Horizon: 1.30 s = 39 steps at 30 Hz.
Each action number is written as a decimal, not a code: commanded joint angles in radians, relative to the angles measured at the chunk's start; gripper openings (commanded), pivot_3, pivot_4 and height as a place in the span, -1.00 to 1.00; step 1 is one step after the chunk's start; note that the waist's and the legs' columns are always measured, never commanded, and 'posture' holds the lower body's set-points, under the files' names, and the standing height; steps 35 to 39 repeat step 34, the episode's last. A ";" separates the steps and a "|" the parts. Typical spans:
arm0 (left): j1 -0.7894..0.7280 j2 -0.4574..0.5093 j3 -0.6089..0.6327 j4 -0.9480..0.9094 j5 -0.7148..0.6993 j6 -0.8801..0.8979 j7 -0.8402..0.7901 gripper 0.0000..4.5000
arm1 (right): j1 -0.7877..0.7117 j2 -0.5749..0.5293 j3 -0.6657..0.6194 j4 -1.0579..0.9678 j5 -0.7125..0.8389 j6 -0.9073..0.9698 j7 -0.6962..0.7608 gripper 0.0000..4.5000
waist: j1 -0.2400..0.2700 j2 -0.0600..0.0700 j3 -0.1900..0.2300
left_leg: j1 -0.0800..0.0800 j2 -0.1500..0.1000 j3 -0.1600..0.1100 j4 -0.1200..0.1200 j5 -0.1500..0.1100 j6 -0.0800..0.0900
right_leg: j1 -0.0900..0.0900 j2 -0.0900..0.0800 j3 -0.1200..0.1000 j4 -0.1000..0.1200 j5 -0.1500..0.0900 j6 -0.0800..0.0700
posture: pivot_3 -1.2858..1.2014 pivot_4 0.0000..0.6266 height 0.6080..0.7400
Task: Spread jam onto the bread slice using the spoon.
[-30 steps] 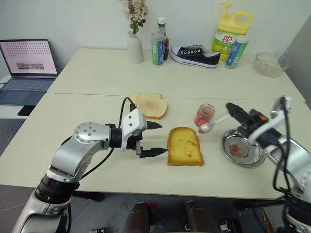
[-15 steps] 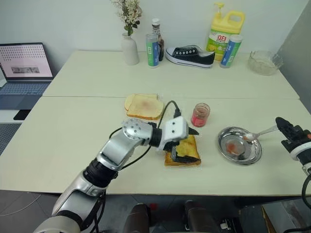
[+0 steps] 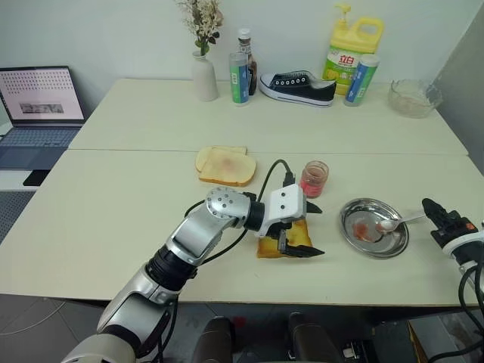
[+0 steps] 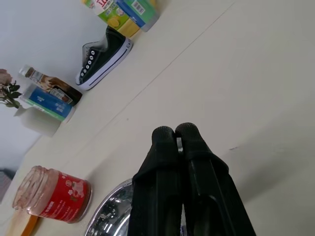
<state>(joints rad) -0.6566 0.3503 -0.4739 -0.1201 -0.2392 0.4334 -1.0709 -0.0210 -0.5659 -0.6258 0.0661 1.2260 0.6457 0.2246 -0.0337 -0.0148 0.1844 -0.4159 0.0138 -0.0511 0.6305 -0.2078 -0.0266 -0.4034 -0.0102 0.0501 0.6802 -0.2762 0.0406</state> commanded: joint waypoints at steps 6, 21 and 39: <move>-0.012 -0.003 0.067 -0.081 -0.044 0.056 0.029 1.00 | -0.037 -0.002 -0.028 0.068 -0.050 0.021 0.051 -0.06 | 0.000 0.001 0.000 | 0.000 0.000 0.000 0.000 0.000 0.000 | 0.000 0.000 0.000 0.000 0.000 0.000 | 0.03 -0.52 1.00; -0.005 0.048 0.142 -0.119 -0.099 0.116 0.027 1.00 | -0.046 -0.077 -0.101 -0.012 -0.065 0.070 0.045 0.99 | 0.001 0.001 0.000 | 0.000 0.000 0.000 0.000 0.000 0.000 | 0.000 0.000 0.000 0.000 0.000 0.000 | 0.03 -0.52 1.00; 0.179 0.508 0.437 -0.115 -0.148 0.167 -0.085 1.00 | 0.159 -0.522 0.144 -0.675 -0.159 0.271 0.429 0.99 | 0.001 -0.001 0.002 | 0.000 0.003 -0.002 0.000 0.000 0.000 | 0.000 0.002 -0.003 -0.001 0.000 0.000 | 0.03 -0.52 1.00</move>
